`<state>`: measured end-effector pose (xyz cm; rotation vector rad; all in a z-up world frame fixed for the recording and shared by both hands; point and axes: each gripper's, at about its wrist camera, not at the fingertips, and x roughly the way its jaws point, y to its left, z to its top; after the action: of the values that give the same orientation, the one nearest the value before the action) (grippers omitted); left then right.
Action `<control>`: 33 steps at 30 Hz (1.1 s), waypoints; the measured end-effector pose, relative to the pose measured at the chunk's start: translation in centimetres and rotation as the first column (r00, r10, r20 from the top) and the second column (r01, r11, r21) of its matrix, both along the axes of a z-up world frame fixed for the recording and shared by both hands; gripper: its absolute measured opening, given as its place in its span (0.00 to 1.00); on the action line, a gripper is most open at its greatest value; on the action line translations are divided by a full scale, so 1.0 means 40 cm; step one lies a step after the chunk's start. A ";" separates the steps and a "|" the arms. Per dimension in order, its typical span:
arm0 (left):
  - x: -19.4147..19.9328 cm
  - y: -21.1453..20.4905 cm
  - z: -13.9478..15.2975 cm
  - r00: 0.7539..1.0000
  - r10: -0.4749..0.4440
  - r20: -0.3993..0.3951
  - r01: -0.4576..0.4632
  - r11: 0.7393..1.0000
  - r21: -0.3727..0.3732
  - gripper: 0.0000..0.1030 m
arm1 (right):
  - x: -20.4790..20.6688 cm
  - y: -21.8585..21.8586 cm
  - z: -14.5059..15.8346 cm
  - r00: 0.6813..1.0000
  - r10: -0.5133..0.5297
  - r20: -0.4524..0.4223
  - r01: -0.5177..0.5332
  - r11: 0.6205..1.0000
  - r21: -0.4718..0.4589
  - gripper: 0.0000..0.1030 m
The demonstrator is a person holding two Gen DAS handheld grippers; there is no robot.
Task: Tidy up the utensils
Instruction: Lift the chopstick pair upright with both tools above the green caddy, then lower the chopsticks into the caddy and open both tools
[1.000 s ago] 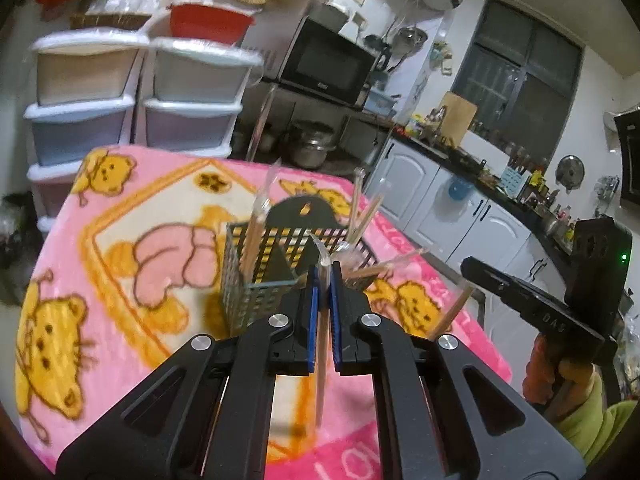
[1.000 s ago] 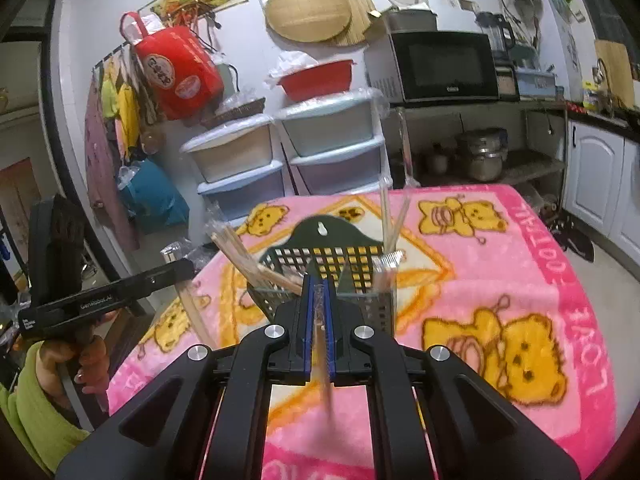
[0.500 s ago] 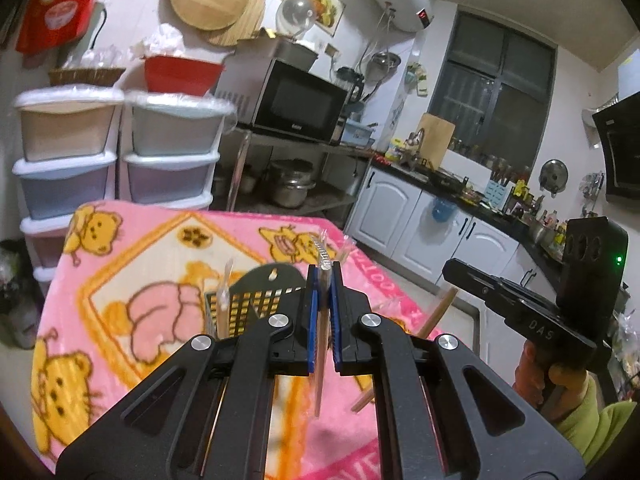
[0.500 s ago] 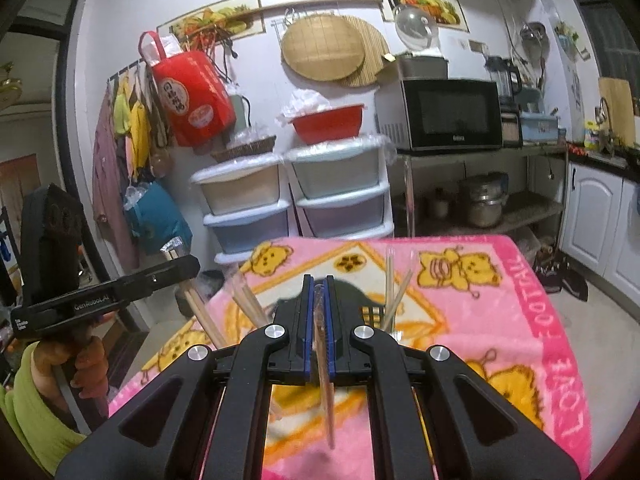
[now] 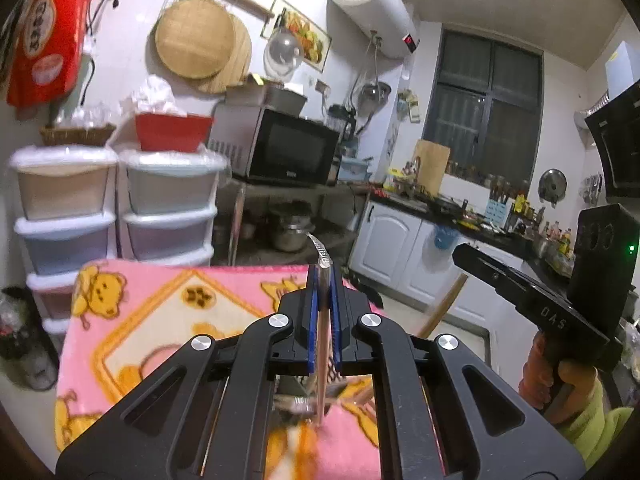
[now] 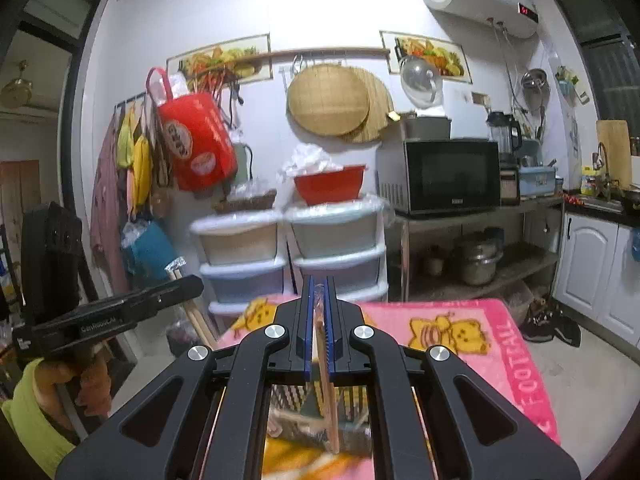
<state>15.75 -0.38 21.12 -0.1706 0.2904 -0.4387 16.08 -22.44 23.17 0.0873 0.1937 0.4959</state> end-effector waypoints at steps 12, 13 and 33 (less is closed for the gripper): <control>0.069 0.007 0.072 0.991 0.104 0.087 -0.106 0.994 0.010 0.03 | 0.062 0.016 0.058 0.997 -0.013 0.077 0.011 1.000 0.025 0.05; 0.077 0.007 0.068 0.990 0.113 0.087 -0.115 0.993 0.012 0.03 | 0.068 0.018 0.057 0.997 -0.012 0.075 0.010 1.000 0.027 0.05; 0.197 -0.007 -0.100 0.980 0.199 0.011 -0.199 0.978 0.061 0.03 | 0.223 0.096 -0.125 0.997 -0.032 -0.072 0.028 0.998 -0.051 0.05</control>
<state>23.64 -0.68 17.13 -0.1369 0.2784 -0.2311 24.99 -18.60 18.19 0.0589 0.2754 0.4583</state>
